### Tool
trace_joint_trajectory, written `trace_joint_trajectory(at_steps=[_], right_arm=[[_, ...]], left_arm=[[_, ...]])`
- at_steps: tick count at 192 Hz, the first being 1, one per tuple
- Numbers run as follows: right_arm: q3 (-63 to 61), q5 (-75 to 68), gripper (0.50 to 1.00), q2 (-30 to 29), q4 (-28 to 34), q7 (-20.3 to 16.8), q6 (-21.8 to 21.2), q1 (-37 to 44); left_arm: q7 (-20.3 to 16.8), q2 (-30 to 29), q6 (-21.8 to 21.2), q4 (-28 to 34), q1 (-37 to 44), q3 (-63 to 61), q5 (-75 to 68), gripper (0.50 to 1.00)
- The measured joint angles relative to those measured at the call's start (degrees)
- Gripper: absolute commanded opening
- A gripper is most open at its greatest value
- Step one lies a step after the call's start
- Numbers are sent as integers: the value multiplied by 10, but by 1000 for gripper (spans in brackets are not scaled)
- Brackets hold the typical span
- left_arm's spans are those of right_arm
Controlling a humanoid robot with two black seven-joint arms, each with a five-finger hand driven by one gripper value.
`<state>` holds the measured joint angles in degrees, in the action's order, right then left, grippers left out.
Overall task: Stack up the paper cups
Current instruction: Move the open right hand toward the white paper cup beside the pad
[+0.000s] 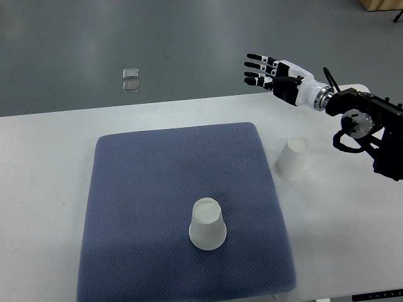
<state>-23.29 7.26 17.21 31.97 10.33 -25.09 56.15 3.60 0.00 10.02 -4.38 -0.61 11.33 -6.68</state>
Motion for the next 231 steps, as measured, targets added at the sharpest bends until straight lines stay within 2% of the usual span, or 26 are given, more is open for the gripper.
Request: trace_joint_trajectory(at_steps=[34, 67, 94, 113, 133, 163, 184, 213, 231], right_arm=[[0, 7, 924, 36, 2, 10, -9, 0], [6, 26, 924, 77, 7, 12, -52, -1], [2, 117, 924, 147, 80, 14, -66, -1], [2, 215, 924, 181, 149, 19, -56, 2], [6, 351, 924, 200, 185, 26, -39, 7], [11, 548, 924, 208, 198, 64, -31, 10], [13, 646, 924, 215, 200, 74, -29, 10], [43, 709, 924, 214, 200, 76, -22, 12], [90, 715, 924, 211, 200, 76, 4, 23]], left_arm=[[0, 0, 0, 0, 0, 0, 0, 1000], [0, 0, 0, 0, 0, 0, 0, 1000], [0, 0, 0, 0, 0, 0, 0, 1000], [0, 0, 0, 0, 0, 0, 0, 1000], [0, 0, 0, 0, 0, 0, 0, 1000], [0, 0, 0, 0, 0, 0, 0, 1000], [0, 0, 0, 0, 0, 0, 0, 1000], [0, 0, 0, 0, 0, 0, 0, 1000], [0, 0, 0, 0, 0, 0, 0, 1000]])
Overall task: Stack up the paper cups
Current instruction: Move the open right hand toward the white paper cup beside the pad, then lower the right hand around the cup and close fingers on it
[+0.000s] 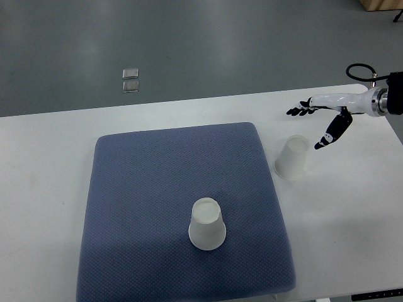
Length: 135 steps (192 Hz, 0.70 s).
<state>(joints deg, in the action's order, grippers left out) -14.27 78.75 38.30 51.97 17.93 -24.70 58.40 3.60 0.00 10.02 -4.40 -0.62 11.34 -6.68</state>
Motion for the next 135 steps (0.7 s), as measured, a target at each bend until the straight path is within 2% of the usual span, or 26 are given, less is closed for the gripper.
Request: trace_joint_trajectory(at_steps=[30, 47, 135], right_arm=[[76, -3, 921, -10, -1, -2, 69, 12], [89, -5, 921, -19, -4, -4, 90, 13], [93, -6, 909, -36, -5, -4, 98, 2]], left_arm=[[0, 0, 0, 0, 0, 0, 0, 1000], [0, 0, 0, 0, 0, 0, 0, 1000], [0, 0, 0, 0, 0, 0, 0, 1000]])
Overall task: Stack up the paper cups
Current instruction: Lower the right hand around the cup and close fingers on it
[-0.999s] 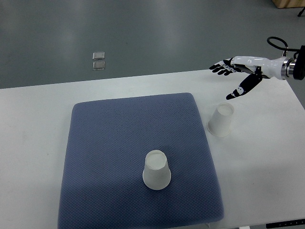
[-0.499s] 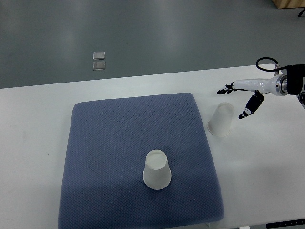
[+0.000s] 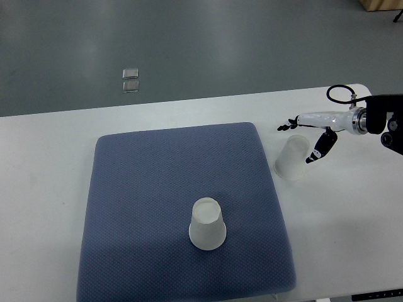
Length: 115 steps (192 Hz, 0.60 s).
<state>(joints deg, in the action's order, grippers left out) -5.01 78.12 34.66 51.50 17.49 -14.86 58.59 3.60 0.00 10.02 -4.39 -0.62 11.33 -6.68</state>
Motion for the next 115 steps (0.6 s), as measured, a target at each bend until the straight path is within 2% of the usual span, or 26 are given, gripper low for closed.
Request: trace_joint_trajectory(at_steps=[22, 42, 59, 115], right_arm=[[0, 0, 901, -5, 0, 0, 1, -1], [5, 2, 830, -13, 0, 0, 8, -6], [18, 3, 805, -15, 0, 0, 19, -8], [34, 4, 799, -15, 0, 1, 33, -7]], left_arm=[[0, 0, 0, 0, 0, 0, 0, 1000], [0, 0, 0, 0, 0, 0, 0, 1000], [0, 0, 0, 0, 0, 0, 0, 1000], [0, 0, 0, 0, 0, 0, 0, 1000]])
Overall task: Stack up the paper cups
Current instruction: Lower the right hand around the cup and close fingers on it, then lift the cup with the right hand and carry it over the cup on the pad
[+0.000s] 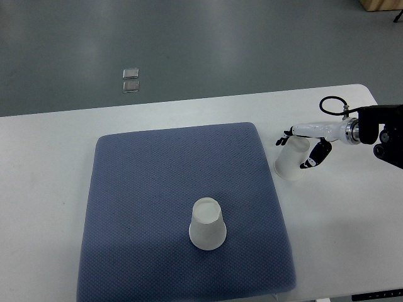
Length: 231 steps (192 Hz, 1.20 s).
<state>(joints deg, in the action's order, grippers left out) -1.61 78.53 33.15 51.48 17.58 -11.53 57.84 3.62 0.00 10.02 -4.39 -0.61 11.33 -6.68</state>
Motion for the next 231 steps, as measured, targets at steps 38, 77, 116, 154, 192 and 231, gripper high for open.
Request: trace_joint_trajectory(at_steps=[38, 77, 116, 154, 192, 231], right_arm=[[0, 1, 768, 1, 0, 0, 0, 3], [1, 4, 758, 1, 0, 1, -1, 3], [1, 4, 725, 1, 0, 2, -2, 3], [1, 3, 723, 3, 0, 3, -2, 6], [-1, -3, 725, 10, 9, 17, -7, 25], [-6, -5, 725, 51, 37, 104, -34, 70]], left_arm=[[0, 0, 0, 0, 0, 0, 0, 1000], [0, 0, 0, 0, 0, 0, 0, 1000], [0, 0, 0, 0, 0, 0, 0, 1000], [0, 0, 0, 0, 0, 0, 0, 1000], [0, 0, 0, 0, 0, 0, 0, 1000], [0, 0, 0, 0, 0, 0, 0, 1000]])
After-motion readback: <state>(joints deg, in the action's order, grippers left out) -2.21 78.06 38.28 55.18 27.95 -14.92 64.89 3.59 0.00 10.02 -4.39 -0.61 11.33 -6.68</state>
